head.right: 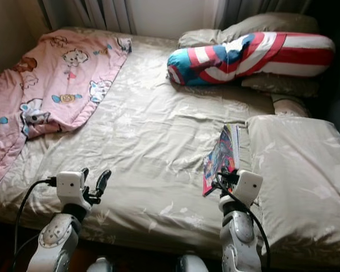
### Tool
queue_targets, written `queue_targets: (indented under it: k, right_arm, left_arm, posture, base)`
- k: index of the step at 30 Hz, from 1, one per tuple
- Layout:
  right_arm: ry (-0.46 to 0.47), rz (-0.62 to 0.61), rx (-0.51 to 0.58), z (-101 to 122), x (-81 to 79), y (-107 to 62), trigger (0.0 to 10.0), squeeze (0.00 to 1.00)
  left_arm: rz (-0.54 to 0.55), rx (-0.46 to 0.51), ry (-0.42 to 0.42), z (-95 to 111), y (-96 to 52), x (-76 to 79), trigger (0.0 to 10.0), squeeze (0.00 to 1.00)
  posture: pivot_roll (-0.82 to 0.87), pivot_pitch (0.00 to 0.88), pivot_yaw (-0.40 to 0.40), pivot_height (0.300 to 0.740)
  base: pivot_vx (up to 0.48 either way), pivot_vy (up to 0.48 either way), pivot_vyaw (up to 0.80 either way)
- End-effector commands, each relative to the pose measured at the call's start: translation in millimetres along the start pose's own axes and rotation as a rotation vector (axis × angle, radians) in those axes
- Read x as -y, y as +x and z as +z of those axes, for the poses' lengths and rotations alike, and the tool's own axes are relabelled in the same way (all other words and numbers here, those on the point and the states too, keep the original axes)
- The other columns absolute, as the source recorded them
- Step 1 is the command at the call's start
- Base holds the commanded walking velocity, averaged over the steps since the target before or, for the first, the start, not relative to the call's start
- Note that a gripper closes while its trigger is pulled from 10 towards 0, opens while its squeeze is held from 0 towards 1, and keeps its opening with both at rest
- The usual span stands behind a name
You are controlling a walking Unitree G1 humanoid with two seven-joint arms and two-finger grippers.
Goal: Clean up the room
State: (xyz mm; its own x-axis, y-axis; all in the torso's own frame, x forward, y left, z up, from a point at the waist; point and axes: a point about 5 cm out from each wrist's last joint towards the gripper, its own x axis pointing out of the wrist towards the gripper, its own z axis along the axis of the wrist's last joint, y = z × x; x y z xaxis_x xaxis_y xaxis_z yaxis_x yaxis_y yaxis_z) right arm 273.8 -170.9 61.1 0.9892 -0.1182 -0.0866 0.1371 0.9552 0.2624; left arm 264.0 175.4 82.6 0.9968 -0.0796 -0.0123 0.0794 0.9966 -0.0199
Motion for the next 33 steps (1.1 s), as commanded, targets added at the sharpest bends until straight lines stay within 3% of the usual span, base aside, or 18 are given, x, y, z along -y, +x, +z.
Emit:
queue_targets:
  k: [1,33]
  right_arm:
    - [-0.002,-0.003,0.031,5.0,1.5,-0.2,10.0,0.00]
    - [-0.002,0.012,0.014,2.7,-1.0,0.4,10.0,0.00]
  left_arm:
    - [-0.005,-0.009,-0.001,-0.2,-1.1,2.1,10.0,0.00]
    - [-0.009,-0.010,-0.005,1.5,-2.6,2.3,10.0,0.00]
  posture:
    - [0.08,0.180,-0.068,0.646]
    - [0.08,0.198,-0.071,0.646]
  base:
    - [0.000,0.000,0.00]
    - [0.000,0.000,0.00]
